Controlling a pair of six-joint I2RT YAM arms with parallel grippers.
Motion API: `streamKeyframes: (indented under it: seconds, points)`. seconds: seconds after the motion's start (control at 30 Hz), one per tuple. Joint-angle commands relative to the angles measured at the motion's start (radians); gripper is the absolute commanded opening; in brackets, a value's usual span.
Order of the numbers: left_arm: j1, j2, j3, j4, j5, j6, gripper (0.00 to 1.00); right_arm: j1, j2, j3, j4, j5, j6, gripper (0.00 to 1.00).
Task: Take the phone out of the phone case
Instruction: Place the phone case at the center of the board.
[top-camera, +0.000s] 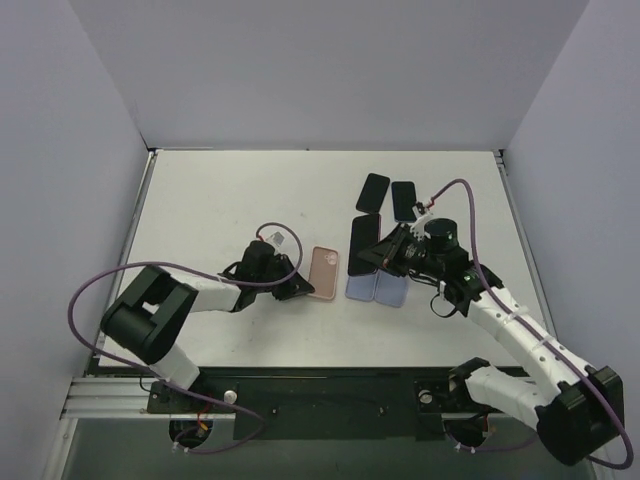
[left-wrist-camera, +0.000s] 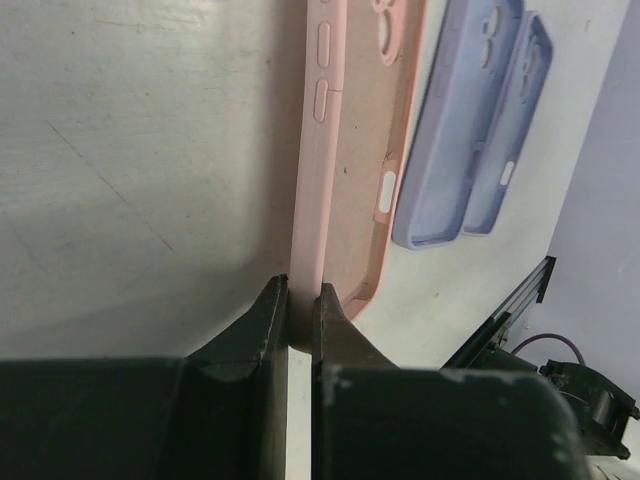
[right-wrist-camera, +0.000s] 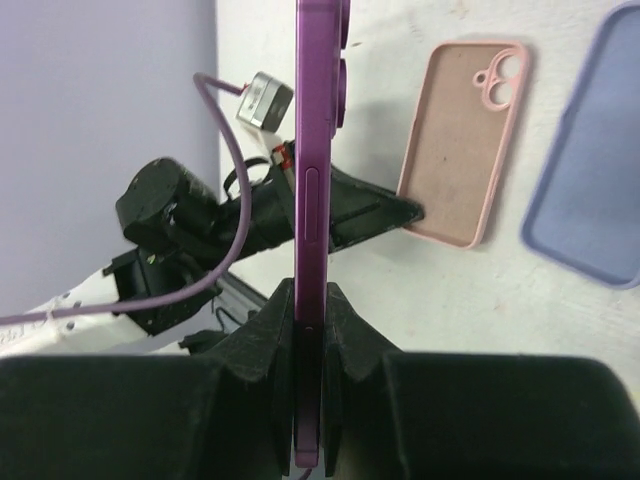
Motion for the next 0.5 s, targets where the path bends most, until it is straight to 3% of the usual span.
streamKeyframes:
  seconds: [0.0,0.27,0.4,0.47]
  points:
    - [-0.008,0.077,0.035,0.204,0.049,0.000,0.00,-0.026,0.149,0.093,0.167,0.023,-0.052,0.00]
    - [-0.010,0.183,0.098,0.152,0.116,0.029,0.00,-0.056,0.480,0.309,0.188,0.157,-0.132,0.00]
    - [0.001,0.212,0.119,0.101,0.136,0.025,0.13,-0.072,0.692,0.463,0.216,0.168,-0.129,0.00]
    - [0.018,0.195,0.099,0.106,0.141,0.014,0.27,-0.077,0.792,0.547,0.219,0.175,-0.139,0.00]
